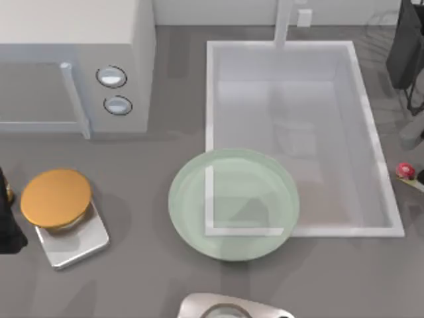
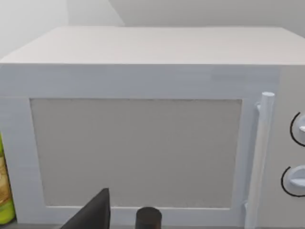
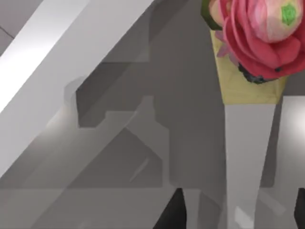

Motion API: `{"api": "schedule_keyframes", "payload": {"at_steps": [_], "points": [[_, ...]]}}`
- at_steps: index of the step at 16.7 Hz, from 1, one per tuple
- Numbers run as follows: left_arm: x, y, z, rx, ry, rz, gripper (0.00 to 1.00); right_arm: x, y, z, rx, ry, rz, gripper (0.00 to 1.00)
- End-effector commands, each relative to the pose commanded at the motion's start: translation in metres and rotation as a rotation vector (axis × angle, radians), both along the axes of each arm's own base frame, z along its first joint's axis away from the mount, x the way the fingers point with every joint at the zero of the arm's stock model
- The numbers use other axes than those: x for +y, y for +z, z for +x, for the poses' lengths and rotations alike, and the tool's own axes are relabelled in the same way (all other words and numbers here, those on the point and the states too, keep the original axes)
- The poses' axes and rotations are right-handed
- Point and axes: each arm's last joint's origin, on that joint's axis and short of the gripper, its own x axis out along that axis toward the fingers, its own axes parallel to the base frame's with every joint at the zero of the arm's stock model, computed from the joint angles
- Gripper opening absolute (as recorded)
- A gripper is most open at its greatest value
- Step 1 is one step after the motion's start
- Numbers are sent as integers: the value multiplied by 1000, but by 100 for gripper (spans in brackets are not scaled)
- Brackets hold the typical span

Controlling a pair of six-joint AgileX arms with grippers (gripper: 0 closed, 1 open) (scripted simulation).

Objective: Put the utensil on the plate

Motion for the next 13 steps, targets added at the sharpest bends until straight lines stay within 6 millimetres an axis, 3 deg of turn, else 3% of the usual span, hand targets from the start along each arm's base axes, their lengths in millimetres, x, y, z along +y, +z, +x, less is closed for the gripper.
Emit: {"api": "schedule_keyframes", "payload": {"at_steps": [8,13], "points": [[0,0,0,0,0,0,100,0,84,-2,11,-2,0,0],[0,0,0,0,0,0,100,1,87,-3,9,-3,0,0]]}}
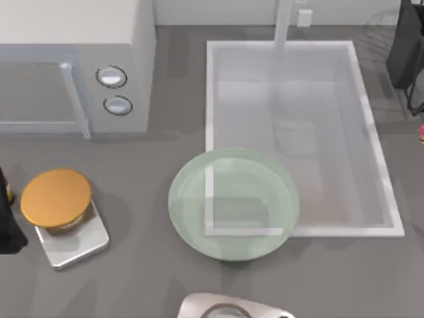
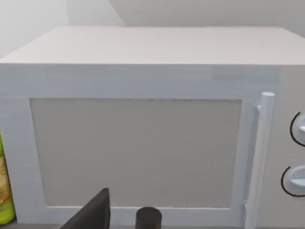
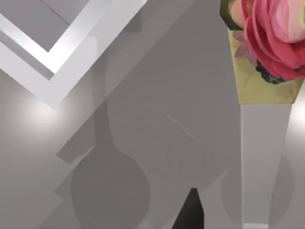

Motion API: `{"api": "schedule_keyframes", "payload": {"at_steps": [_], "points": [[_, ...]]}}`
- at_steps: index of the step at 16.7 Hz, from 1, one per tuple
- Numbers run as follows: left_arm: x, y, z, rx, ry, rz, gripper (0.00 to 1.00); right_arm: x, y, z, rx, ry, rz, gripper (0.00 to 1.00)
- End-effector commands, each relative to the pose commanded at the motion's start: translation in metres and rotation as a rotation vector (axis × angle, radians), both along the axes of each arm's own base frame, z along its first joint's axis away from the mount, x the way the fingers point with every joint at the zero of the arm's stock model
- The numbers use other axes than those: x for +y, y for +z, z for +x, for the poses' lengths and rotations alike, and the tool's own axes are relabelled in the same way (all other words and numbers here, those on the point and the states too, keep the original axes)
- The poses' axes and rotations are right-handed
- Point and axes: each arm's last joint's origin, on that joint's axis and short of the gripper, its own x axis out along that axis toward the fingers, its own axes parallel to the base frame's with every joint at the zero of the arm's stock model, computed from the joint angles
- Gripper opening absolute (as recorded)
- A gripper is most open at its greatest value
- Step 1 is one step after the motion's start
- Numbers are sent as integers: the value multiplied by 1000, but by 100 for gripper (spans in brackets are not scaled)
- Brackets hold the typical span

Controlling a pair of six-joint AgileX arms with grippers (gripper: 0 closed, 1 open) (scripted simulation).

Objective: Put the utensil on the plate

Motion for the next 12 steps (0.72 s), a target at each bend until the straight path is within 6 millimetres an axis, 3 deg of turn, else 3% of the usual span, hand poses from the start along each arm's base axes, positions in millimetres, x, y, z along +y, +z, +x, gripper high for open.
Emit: {"api": "schedule_keyframes", "payload": {"at_steps": [3,6,9,12], "points": [[0,0,0,0,0,0,100,2,0,2,0,36,-1,0],[0,0,0,0,0,0,100,14,-1,9,1,190,-6,0],[0,0,0,0,0,0,100,35,-3,20,7,465,-12,0],[0,0,0,0,0,0,100,65,-8,31,21,854,-15,0]]}}
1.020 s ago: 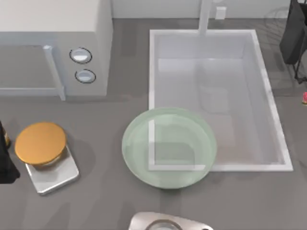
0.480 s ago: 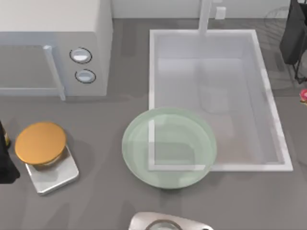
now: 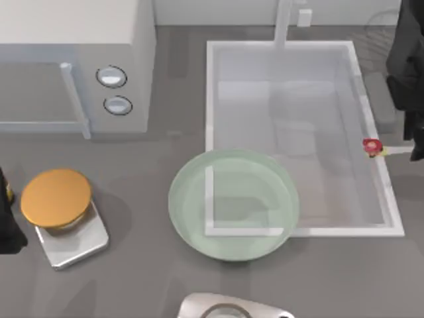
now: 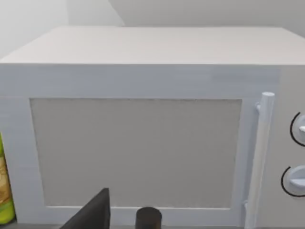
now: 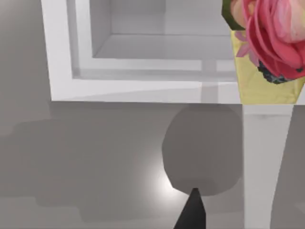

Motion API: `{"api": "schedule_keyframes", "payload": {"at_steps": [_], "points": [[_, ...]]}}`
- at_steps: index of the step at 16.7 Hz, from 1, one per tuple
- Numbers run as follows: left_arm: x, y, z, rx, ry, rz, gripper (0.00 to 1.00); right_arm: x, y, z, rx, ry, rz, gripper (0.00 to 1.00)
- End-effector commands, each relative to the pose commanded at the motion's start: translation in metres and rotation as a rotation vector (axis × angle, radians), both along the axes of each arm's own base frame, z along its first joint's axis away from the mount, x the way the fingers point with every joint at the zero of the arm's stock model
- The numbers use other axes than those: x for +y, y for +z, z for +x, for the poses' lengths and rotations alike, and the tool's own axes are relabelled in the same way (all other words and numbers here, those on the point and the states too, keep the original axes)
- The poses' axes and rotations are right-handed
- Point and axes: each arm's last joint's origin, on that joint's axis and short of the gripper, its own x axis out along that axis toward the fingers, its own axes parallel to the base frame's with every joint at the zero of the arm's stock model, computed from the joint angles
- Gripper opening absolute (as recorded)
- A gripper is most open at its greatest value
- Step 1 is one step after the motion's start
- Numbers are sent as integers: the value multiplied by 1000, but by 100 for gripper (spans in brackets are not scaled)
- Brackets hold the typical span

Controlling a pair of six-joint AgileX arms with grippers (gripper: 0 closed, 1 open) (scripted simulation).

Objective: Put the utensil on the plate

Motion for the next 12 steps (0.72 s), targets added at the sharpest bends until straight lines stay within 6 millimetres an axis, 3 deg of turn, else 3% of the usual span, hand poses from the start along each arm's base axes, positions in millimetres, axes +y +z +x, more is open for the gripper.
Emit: {"api": "schedule_keyframes", "payload": {"at_steps": [6,12], "points": [[0,0,0,0,0,0,100,74,-18,7,56,1017,19,0],[0,0,0,0,0,0,100,151,-36,-4,100,2029,81,0]]}}
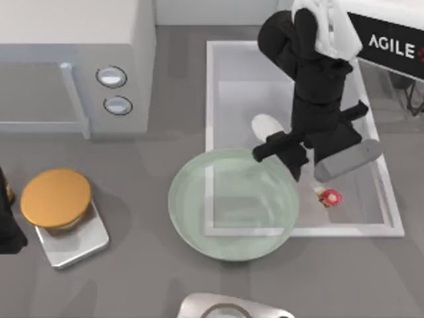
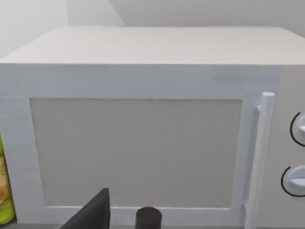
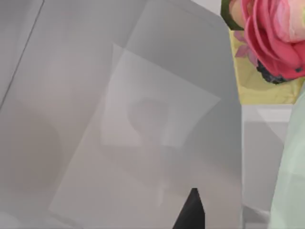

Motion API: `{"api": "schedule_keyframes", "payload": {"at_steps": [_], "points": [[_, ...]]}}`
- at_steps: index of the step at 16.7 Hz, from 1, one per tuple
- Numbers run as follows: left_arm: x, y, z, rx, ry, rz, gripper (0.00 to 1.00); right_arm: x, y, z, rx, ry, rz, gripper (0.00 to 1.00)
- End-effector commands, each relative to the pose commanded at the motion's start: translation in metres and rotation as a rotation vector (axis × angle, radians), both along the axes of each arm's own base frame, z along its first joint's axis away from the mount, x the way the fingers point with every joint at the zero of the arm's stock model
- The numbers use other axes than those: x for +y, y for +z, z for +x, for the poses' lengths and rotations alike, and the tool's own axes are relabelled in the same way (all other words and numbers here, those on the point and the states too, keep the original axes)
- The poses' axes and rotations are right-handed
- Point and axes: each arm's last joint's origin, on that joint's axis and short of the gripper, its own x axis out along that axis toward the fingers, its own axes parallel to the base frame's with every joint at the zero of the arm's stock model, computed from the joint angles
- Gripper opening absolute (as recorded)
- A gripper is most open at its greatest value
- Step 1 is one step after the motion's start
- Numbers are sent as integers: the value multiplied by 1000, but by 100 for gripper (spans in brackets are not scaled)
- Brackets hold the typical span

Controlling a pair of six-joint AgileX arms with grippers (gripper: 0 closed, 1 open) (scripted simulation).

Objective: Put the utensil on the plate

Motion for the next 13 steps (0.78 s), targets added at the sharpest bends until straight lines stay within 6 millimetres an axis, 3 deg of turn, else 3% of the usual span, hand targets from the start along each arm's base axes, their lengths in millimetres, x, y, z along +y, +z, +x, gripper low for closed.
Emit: {"api": "schedule_keyframes", "payload": {"at_steps": [4,7,10,13], "points": [[0,0,0,0,0,0,100,43,-1,-15,2,541,46,0],[0,0,0,0,0,0,100,67,4,-26,-19,834,69,0],[0,0,0,0,0,0,100,83,9,-33,-43,1015,78,0],[0,0,0,0,0,0,100,88,11,-36,-53,1074,80,0]]}}
